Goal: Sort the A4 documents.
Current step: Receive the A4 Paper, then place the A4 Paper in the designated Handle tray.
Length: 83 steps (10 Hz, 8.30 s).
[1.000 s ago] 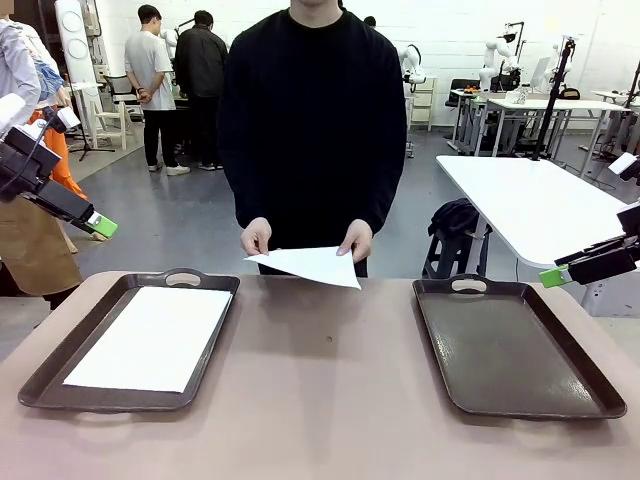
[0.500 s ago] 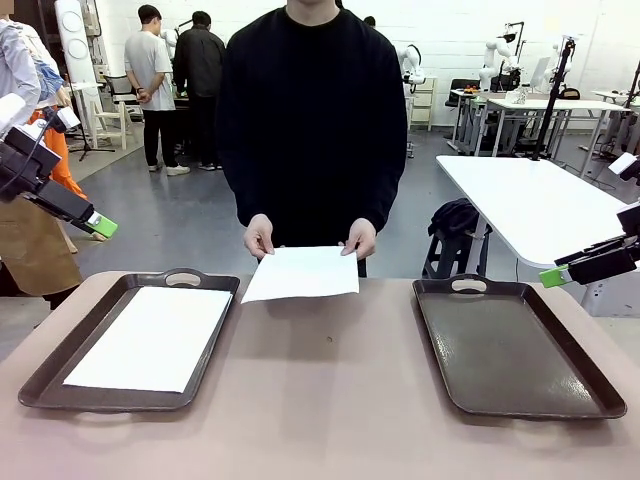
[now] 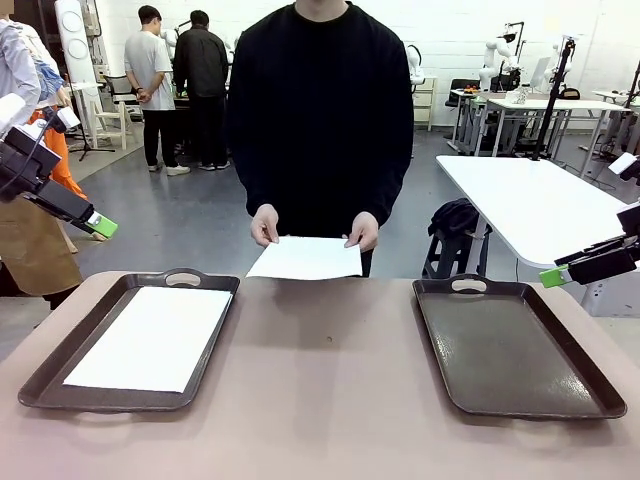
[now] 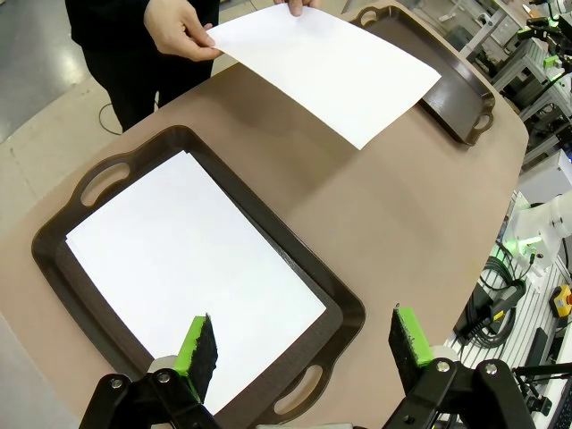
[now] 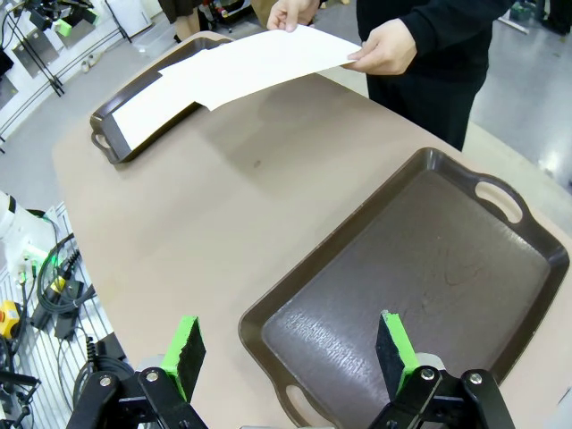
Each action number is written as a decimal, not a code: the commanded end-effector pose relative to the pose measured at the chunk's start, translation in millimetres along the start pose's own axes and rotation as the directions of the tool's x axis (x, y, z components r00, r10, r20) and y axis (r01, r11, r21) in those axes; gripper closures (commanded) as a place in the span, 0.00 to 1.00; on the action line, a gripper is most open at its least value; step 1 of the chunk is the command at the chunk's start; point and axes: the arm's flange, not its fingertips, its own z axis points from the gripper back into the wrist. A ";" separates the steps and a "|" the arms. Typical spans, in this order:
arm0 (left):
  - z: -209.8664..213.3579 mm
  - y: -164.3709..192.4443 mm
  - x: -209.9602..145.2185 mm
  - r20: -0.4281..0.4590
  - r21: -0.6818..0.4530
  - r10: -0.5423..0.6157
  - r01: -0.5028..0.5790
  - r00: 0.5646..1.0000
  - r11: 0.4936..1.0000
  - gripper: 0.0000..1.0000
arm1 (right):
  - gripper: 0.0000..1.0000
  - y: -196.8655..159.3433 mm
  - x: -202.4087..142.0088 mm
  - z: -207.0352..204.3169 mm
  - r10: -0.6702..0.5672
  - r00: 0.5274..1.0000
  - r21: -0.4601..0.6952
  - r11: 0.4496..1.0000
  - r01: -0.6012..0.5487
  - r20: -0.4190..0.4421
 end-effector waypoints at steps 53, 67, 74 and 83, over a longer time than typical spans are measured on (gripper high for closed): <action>-315.4 56.4 184.4 -0.370 -0.536 0.563 -0.665 0.739 0.521 0.00 | 0.00 -3.3 1.2 -2.2 0.010 1.000 0.018 1.000 -0.011 0.020; -311.3 52.0 164.4 -0.357 -0.584 0.628 -0.690 0.692 0.428 1.00 | 0.00 -3.3 1.2 -2.2 0.010 1.000 0.018 1.000 -0.011 0.020; -312.1 53.5 168.6 -0.357 -0.582 0.613 -0.681 0.705 0.445 1.00 | 0.00 -3.3 1.2 -2.2 0.010 1.000 0.018 1.000 -0.011 0.020; -312.1 53.5 168.6 -0.357 -0.582 0.613 -0.681 0.705 0.445 1.00 | 0.00 -3.3 1.2 -2.2 0.010 1.000 0.018 1.000 -0.011 0.020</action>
